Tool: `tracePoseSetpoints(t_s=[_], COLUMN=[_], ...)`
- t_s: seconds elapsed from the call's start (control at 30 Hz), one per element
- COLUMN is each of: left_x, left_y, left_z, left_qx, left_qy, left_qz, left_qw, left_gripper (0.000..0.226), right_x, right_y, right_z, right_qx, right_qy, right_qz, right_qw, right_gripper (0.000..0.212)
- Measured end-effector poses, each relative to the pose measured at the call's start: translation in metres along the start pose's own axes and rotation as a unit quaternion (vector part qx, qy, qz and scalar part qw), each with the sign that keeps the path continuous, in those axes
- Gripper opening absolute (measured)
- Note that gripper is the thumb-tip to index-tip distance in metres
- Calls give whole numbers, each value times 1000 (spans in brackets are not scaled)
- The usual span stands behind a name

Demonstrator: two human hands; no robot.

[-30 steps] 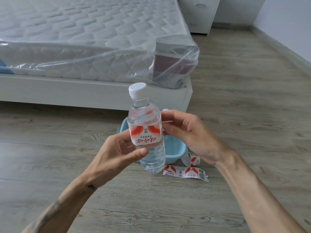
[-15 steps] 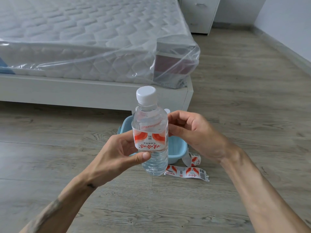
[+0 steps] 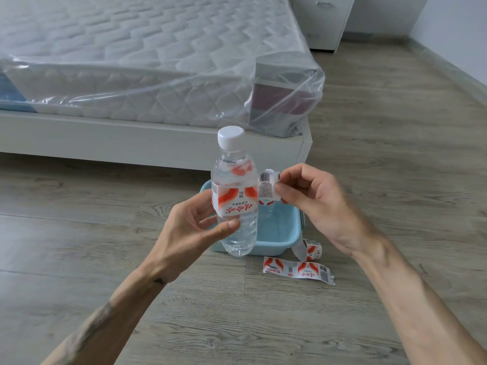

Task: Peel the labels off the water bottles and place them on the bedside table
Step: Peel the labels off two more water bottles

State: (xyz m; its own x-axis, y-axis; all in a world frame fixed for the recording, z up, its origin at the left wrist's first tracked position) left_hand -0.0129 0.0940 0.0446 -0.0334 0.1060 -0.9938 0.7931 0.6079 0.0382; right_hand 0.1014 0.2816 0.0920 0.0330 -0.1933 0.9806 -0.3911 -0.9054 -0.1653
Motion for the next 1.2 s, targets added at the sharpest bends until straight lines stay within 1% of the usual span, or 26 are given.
tracePoseSetpoints(t_s=[0.07, 0.17, 0.2, 0.3, 0.4, 0.43, 0.5, 0.57, 0.67, 0.77, 0.87, 1.0, 1.07, 1.1, 1.2], left_x=[4, 10, 12, 22, 30, 33, 37, 40, 44, 44, 45, 52, 60, 65, 85], left_y=[-9, -18, -20, -19, -12, -9, -3, -1, -5, -11, -16, -21, -25, -27, -35], left_z=[-1, -1, 0, 1, 6, 8, 12, 16, 21, 23, 24, 25, 29, 31, 39], left_qx=[-41, -93, -104, -110, -105, -101, -92, -88, -94, -105, -118, -136, -145, -150, -171], left_qy=[-2, -6, -9, -21, -32, -34, -35, -35, -37, -31, -22, -26, -34, -39, -56], left_qz=[-12, -59, -81, -122, -139, -145, -153, -150, -124, -99, -88, -83, -82, -83, -84], left_qw=[999, 994, 991, 986, 984, 984, 983, 984, 987, 989, 989, 987, 985, 984, 980], left_gripper=[50, 51, 52, 54, 58, 60, 61, 60, 59, 58, 55, 52, 55, 57, 63], right_x=[9, 27, 35, 61, 83, 87, 86, 73, 38, -5, -43, -95, -122, -137, -180], right_y=[-3, -4, -3, 10, 24, 23, 13, -6, -39, -70, -97, -129, -141, -144, -135], right_z=[2, 4, 4, 3, -6, -11, -21, -26, -21, -8, 8, 36, 51, 57, 76], right_qx=[-3, 3, 3, 18, 26, 10, -45, -104, -178, -232, -275, -334, -345, -338, -287], right_qy=[-10, -44, -60, -109, -147, -153, -149, -120, -43, 46, 104, 176, 223, 249, 318], right_qz=[13, 82, 101, 133, 117, 105, 77, 36, -3, -26, -26, -5, 40, 72, 130], right_qw=[1000, 996, 993, 985, 982, 983, 985, 987, 983, 971, 955, 926, 911, 905, 894], right_gripper=[19, 12, 13, 14, 14, 15, 14, 10, 6, 17, 29, 25, 21, 18, 10])
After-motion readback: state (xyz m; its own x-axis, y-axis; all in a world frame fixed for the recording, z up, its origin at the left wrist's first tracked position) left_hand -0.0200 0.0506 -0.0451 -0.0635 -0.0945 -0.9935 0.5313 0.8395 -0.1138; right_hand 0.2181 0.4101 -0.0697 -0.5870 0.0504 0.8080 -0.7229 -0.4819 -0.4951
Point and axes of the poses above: each hand's wrist, its own z-axis away from the middle knuckle, its own y-axis out of the palm, x = y × z, the point moved 7 cm from there along -z, towards the middle knuckle, and after that the axes turned 3 degrees about z, right-handed, at the moved point
